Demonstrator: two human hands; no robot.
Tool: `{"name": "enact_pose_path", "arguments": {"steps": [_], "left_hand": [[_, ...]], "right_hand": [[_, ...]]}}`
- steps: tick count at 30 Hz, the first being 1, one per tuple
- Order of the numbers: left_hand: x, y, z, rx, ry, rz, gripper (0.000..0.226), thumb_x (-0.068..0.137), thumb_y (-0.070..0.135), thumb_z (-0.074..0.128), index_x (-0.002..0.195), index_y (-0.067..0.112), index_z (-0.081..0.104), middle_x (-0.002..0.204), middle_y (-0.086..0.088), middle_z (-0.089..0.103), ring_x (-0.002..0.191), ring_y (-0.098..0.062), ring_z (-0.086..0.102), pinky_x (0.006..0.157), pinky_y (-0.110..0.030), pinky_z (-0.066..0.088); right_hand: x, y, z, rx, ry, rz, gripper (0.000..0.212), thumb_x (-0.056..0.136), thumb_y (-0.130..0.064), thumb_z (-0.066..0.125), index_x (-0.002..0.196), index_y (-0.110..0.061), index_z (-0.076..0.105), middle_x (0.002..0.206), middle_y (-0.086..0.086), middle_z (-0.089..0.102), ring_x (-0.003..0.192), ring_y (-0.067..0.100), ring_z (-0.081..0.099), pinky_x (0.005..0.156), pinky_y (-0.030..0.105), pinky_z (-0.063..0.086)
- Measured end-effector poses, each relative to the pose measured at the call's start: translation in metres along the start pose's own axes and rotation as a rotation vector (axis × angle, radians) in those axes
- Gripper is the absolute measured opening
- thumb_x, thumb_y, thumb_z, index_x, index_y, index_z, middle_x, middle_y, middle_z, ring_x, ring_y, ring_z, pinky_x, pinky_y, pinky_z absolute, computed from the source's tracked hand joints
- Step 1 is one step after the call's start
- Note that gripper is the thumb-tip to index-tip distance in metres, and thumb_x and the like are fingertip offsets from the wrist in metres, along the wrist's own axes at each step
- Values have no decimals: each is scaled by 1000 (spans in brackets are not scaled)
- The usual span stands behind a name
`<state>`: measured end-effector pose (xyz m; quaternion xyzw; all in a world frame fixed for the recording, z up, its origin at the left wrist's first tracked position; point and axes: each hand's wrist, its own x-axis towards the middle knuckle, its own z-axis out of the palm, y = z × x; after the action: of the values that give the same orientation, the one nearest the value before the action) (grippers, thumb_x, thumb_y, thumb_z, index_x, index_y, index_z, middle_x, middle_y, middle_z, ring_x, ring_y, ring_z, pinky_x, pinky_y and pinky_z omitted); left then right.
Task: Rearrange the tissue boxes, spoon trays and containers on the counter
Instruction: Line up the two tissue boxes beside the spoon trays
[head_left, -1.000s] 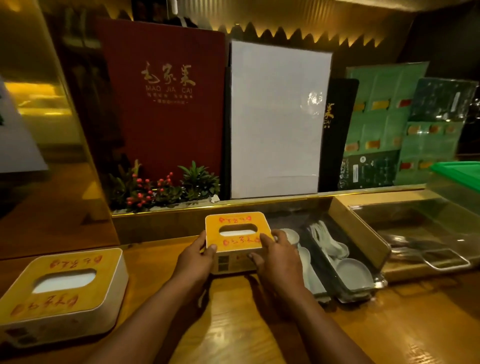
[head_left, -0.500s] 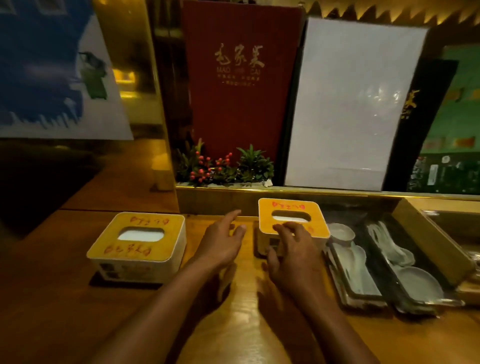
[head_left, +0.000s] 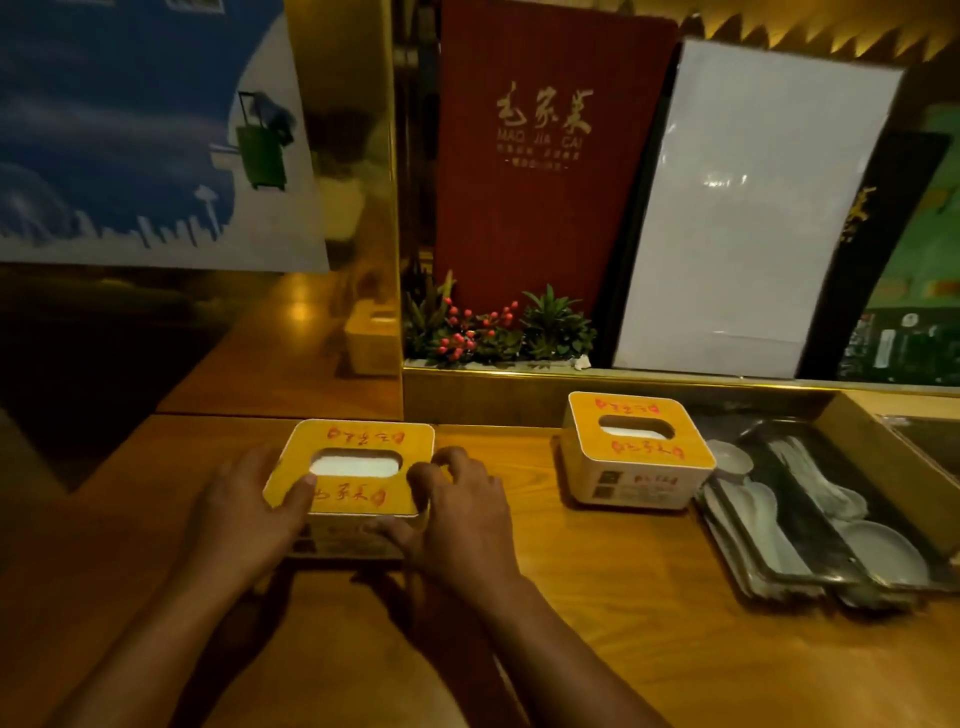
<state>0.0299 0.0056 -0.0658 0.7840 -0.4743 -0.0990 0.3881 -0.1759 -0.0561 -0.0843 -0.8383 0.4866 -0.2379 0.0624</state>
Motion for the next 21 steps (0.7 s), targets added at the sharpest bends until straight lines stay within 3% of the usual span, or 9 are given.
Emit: {"name": "enact_pose_path", "arguments": {"steps": [2, 4, 9, 16, 21], "left_hand": [[0, -5, 13, -61, -78, -71, 55, 93, 35, 65, 143, 22, 47, 131, -12, 61, 101, -37, 65, 65, -38, 52], [-1, -2, 32, -134, -121, -66, 59, 95, 37, 62, 148, 24, 41, 135, -12, 59, 105, -35, 65, 67, -40, 55], [2, 36, 74, -333, -146, 21, 46, 95, 36, 62, 139, 27, 50, 123, -3, 67, 92, -17, 63, 68, -33, 53], [12, 83, 124, -331, -183, 73, 47, 95, 39, 61, 139, 25, 51, 118, -3, 69, 92, -19, 65, 64, -27, 52], [21, 97, 143, -285, -203, 79, 47, 93, 46, 61, 135, 25, 54, 112, -4, 70, 94, -23, 67, 72, -36, 58]], "right_hand": [[4, 10, -6, -29, -1, 0, 54, 80, -74, 52, 112, -31, 57, 127, -1, 51, 113, 22, 48, 90, 42, 43], [5, 24, -13, -59, 5, 17, 54, 82, -74, 49, 115, -32, 58, 127, -1, 52, 114, 22, 48, 92, 42, 42], [4, 64, -32, -139, 52, 151, 56, 83, -73, 49, 119, -32, 61, 138, 1, 48, 129, 24, 39, 103, 44, 39], [1, 98, -45, -178, 198, 298, 36, 87, -54, 62, 114, -30, 65, 132, 0, 53, 129, 23, 41, 106, 48, 39], [1, 110, -46, -194, 261, 358, 36, 88, -50, 63, 113, -25, 67, 121, 0, 56, 119, 20, 44, 99, 41, 43]]}}
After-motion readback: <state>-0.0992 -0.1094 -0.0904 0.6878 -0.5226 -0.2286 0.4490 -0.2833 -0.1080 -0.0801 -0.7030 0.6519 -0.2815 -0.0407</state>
